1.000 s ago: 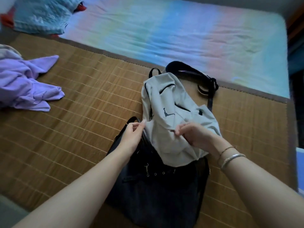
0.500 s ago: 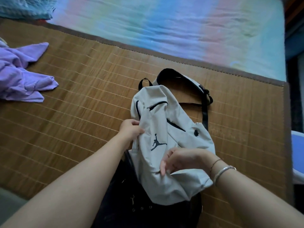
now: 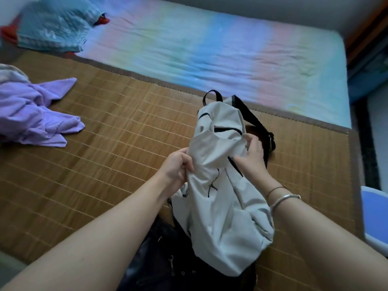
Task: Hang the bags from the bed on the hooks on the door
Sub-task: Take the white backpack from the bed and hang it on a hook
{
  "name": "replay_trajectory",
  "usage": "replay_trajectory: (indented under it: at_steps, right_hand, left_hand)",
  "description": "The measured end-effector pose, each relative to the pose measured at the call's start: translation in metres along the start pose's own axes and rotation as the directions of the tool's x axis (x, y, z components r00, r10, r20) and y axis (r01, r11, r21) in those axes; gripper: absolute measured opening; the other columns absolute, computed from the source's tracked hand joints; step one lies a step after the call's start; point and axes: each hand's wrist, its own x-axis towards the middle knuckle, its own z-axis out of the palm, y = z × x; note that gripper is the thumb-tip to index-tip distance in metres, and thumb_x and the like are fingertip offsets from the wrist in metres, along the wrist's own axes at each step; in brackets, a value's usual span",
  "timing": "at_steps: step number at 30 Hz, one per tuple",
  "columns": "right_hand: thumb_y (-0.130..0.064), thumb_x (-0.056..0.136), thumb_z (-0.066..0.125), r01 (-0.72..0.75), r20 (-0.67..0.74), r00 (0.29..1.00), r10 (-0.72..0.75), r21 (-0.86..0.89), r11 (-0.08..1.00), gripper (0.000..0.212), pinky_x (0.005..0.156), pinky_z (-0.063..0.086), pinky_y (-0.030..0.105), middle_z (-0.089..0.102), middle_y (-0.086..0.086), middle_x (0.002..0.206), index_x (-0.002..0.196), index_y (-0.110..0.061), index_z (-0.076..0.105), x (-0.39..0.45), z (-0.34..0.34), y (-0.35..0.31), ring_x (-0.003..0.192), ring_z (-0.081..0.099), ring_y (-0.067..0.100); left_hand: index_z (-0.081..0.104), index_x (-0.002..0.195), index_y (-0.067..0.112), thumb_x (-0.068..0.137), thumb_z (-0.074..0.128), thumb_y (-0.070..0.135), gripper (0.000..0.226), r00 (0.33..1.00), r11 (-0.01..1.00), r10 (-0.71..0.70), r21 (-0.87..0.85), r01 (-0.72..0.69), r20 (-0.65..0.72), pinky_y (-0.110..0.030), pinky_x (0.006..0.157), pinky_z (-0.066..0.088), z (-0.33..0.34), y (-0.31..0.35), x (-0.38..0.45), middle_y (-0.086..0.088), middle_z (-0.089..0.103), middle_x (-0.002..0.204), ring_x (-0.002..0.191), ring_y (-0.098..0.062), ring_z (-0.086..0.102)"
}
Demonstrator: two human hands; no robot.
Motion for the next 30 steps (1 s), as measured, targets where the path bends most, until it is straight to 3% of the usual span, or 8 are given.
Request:
replay_trajectory:
  at_steps: [4, 8, 11, 15, 17, 19, 23, 30]
  right_hand:
    - [-0.003, 0.073, 0.051, 0.021, 0.055, 0.998, -0.018, -0.047, 0.999, 0.085, 0.115, 0.024, 0.048, 0.023, 0.009, 0.152, 0.146, -0.029, 0.017, 0.008, -0.023, -0.023, 0.137, 0.025, 0.034]
    - [-0.006, 0.077, 0.049, 0.182, -0.007, 0.981, -0.195, -0.324, 0.928, 0.06, 0.114, 0.025, 0.047, 0.024, 0.006, 0.152, 0.131, -0.031, 0.045, -0.003, -0.038, -0.032, 0.138, 0.022, 0.03]
    - [0.001, 0.07, 0.047, 0.211, -0.09, 0.969, -0.232, -0.193, 0.958, 0.027, 0.079, 0.044, 0.039, 0.062, 0.005, 0.095, 0.074, -0.024, 0.056, -0.014, -0.053, -0.049, 0.096, 0.055, 0.029]
    - [0.006, 0.06, 0.043, 0.188, -0.178, 0.967, -0.18, 0.029, 0.982, 0.029, 0.056, 0.032, 0.034, 0.048, -0.002, 0.059, 0.057, -0.023, 0.038, -0.05, -0.072, -0.069, 0.062, 0.044, 0.022]
    - [0.009, 0.06, 0.043, 0.188, -0.213, 0.964, -0.159, 0.124, 0.974, 0.027, 0.055, 0.033, 0.032, 0.047, 0.0, 0.06, 0.059, -0.018, 0.042, -0.074, -0.077, -0.079, 0.061, 0.043, 0.02]
    - [0.012, 0.061, 0.045, 0.215, -0.221, 0.96, -0.171, 0.193, 0.957, 0.028, 0.055, 0.033, 0.025, 0.045, 0.0, 0.061, 0.06, -0.016, 0.043, -0.099, -0.082, -0.093, 0.06, 0.041, 0.016]
    - [0.015, 0.064, 0.046, 0.254, -0.181, 0.96, -0.212, 0.255, 0.933, 0.033, 0.052, 0.029, 0.018, 0.039, -0.003, 0.062, 0.063, -0.017, 0.04, -0.151, -0.088, -0.12, 0.058, 0.035, 0.01]
    - [0.008, 0.064, 0.048, 0.259, -0.182, 0.959, -0.215, 0.267, 0.928, 0.03, 0.067, 0.041, 0.021, 0.052, 0.001, 0.084, 0.085, -0.013, 0.048, -0.229, -0.134, -0.151, 0.077, 0.049, 0.012]
  left_hand:
    - [0.058, 0.057, 0.013, 0.039, 0.034, -0.001, 0.032, 0.997, 0.997, 0.049, -0.064, -0.045, 0.057, -0.02, 0.044, 0.04, 0.012, 0.017, -0.017, 0.0, 0.056, 0.058, 0.051, -0.013, 0.053]
    - [0.05, 0.056, 0.013, 0.046, 0.031, 0.001, 0.025, 0.991, 0.994, 0.109, -0.038, -0.106, 0.083, -0.018, 0.037, 0.032, 0.023, 0.028, -0.042, 0.002, 0.043, 0.049, 0.04, -0.012, 0.041]
    - [0.031, 0.047, 0.018, 0.062, 0.031, -0.002, 0.024, 0.989, 0.987, 0.129, 0.089, -0.135, 0.079, -0.024, 0.041, 0.022, 0.025, 0.033, -0.055, 0.001, 0.029, 0.05, 0.044, -0.013, 0.026]
    - [0.04, 0.052, 0.019, 0.086, 0.041, 0.022, 0.034, 0.982, 0.893, 0.189, 0.417, -0.172, 0.0, -0.029, 0.053, 0.028, 0.027, 0.044, -0.073, 0.0, 0.04, 0.054, 0.054, -0.016, 0.035]
    - [0.058, 0.087, 0.018, 0.091, 0.038, 0.05, 0.037, 0.971, 0.859, 0.236, 0.477, -0.187, -0.044, -0.029, 0.061, 0.039, 0.03, 0.056, -0.082, 0.002, 0.057, 0.075, 0.067, -0.014, 0.051]
    - [0.038, 0.127, 0.022, 0.082, 0.035, 0.071, 0.067, 0.951, 0.854, 0.304, 0.46, -0.245, -0.058, -0.035, 0.075, 0.044, 0.036, 0.071, -0.09, 0.003, 0.053, 0.107, 0.087, -0.012, 0.055]
    - [0.033, 0.135, 0.033, 0.059, 0.064, 0.075, 0.093, 0.912, 0.743, 0.389, 0.54, -0.396, 0.134, -0.036, 0.095, 0.046, 0.058, 0.101, -0.114, 0.015, 0.049, 0.122, 0.109, -0.011, 0.054]
    - [0.073, 0.08, 0.024, 0.081, 0.069, 0.025, 0.004, 0.755, 0.633, 0.514, 0.414, -0.654, 0.407, -0.012, 0.055, 0.052, 0.098, 0.109, -0.156, 0.012, 0.071, 0.07, 0.064, -0.001, 0.063]
